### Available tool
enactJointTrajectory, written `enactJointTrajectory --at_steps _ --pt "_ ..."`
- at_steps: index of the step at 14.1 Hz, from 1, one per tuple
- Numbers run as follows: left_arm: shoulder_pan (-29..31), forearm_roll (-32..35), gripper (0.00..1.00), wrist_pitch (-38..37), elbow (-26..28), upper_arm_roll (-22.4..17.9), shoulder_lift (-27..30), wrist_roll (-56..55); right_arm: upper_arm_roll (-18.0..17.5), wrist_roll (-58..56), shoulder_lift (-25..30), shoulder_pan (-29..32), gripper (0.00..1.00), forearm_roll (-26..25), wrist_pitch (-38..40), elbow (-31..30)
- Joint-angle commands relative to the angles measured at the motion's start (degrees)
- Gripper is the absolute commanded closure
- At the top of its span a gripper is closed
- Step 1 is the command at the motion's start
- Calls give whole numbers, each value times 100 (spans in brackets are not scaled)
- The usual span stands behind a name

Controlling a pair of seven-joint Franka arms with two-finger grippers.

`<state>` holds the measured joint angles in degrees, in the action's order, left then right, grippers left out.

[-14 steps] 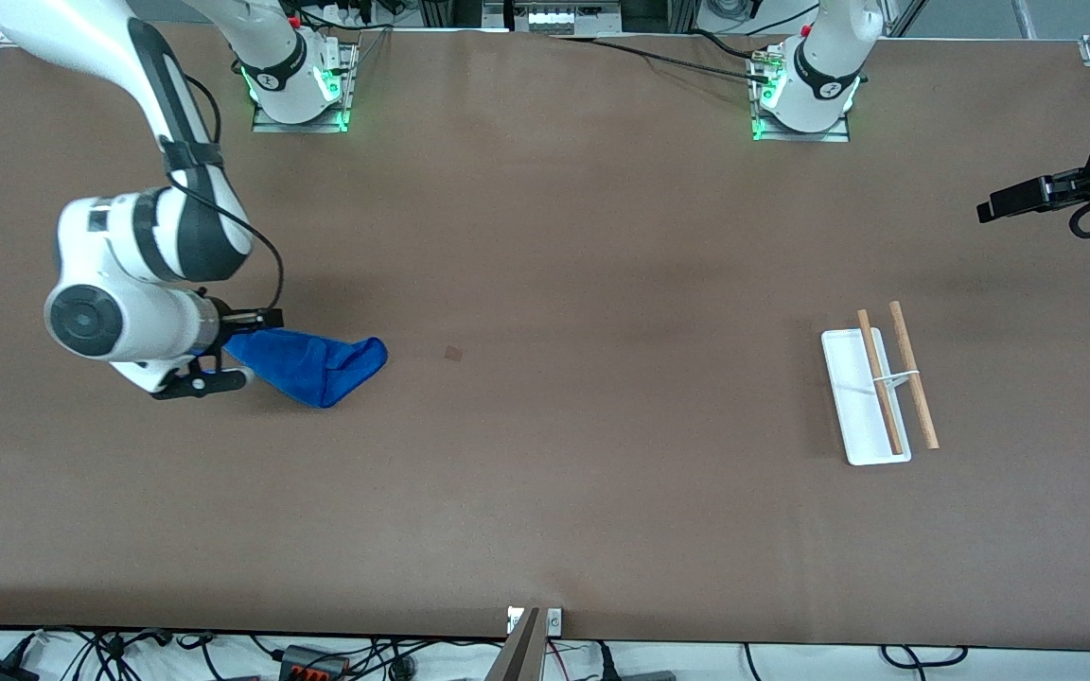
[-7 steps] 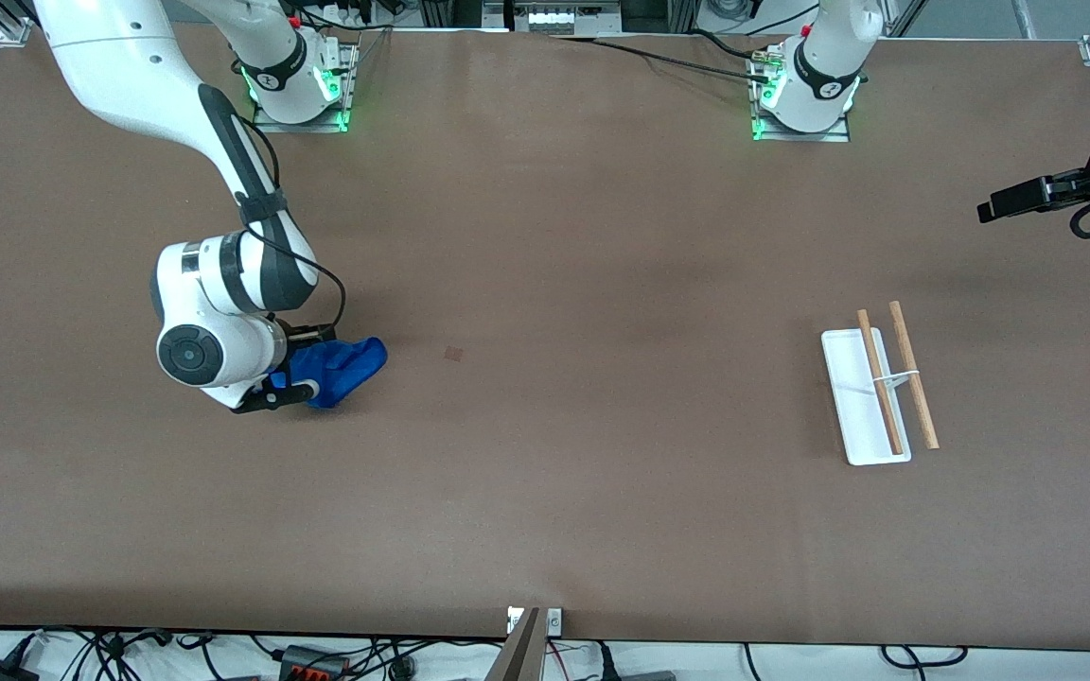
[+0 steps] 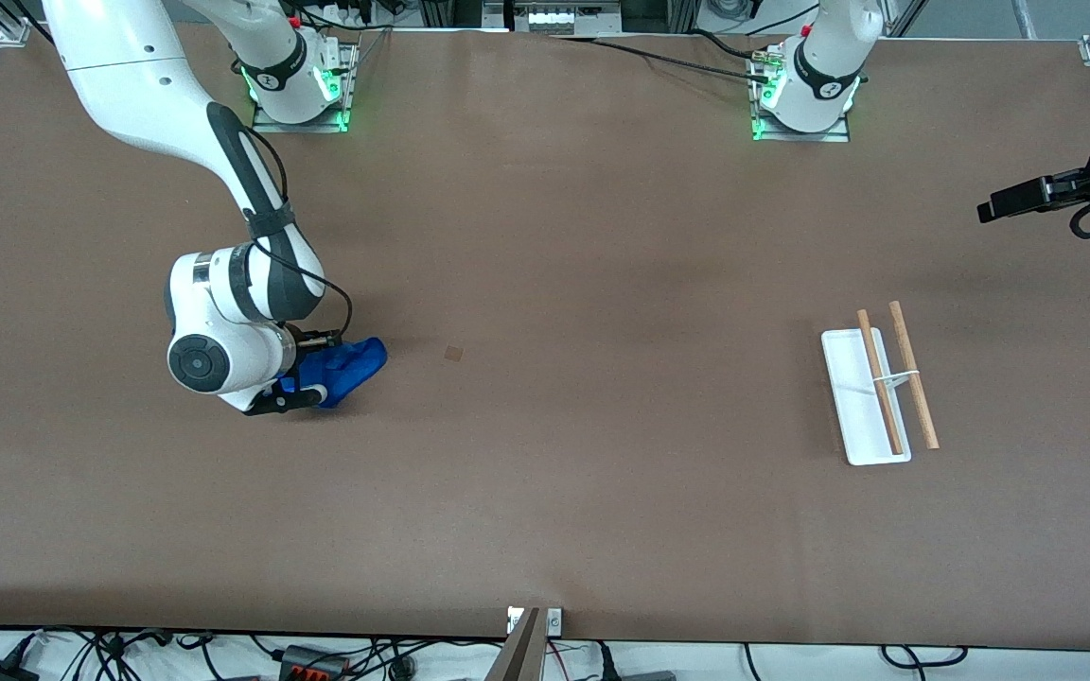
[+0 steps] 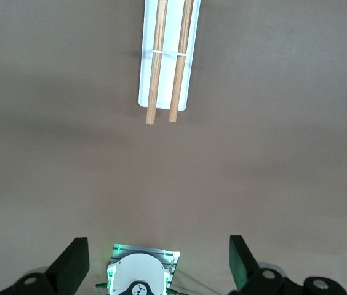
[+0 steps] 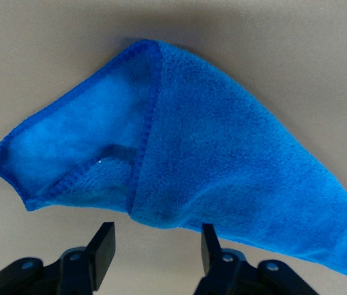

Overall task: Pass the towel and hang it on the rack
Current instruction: 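Close the right gripper on the towel corner and lift it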

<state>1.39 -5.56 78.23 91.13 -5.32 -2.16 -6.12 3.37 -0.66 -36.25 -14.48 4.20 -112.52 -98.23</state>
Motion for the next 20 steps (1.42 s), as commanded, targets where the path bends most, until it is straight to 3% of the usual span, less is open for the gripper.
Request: enactJointTrajectory --at_steps 1,4,8,16,20 --pt "46 -130 0 -123 -157 -4 -65 94 23 -4 -84 -11 39 133 -16 93" --pt "46 -130 0 -123 -157 -12 -57 102 23 -4 -127 -11 41 134 -68 111" --pt "46 -130 0 -123 -157 -12 -65 102 23 118 -241 -37 57 116 -60 338" --pt "46 -130 0 -132 -157 -12 -65 102 23 154 -417 -37 68 116 -60 586" --pt "46 -130 0 -123 -157 -4 -57 102 23 93 -418 -28 91 116 -34 664"
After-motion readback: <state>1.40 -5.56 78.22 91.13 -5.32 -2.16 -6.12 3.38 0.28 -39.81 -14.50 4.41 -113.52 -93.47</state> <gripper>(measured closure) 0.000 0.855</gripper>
